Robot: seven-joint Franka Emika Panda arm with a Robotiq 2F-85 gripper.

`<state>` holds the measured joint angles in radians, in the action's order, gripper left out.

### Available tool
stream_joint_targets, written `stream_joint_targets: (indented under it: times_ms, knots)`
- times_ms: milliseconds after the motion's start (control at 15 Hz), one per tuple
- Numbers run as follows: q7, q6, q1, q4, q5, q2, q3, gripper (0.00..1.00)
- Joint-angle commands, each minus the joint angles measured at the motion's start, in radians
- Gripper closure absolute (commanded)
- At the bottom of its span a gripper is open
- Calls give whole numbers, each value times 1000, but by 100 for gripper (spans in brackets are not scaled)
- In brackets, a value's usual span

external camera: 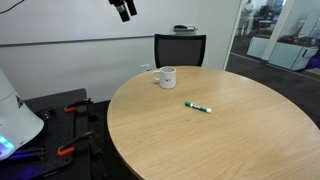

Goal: Put the marker in the mug cup

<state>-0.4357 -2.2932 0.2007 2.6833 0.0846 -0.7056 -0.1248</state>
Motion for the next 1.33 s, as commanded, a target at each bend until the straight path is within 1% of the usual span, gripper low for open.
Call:
stream_joint_targets:
  times_ms: [0,267,400,600,667,800,1200,1267]
  knots:
    - [-68,-133,52,-51,-66,149,-19,0]
    - [-103,-282,81,-71,-119,276,-11,0]
    - [-126,-317,94,-91,-140,337,-9,0]
    - [-201,-352,114,-134,-191,421,-12,0]
    - [-151,-330,74,-84,-169,356,21,0]
    - [-156,-332,69,-93,-172,381,29,0]
    - [-156,-332,68,-93,-172,375,29,0]
    - [-170,-327,69,-107,-165,393,28,0]
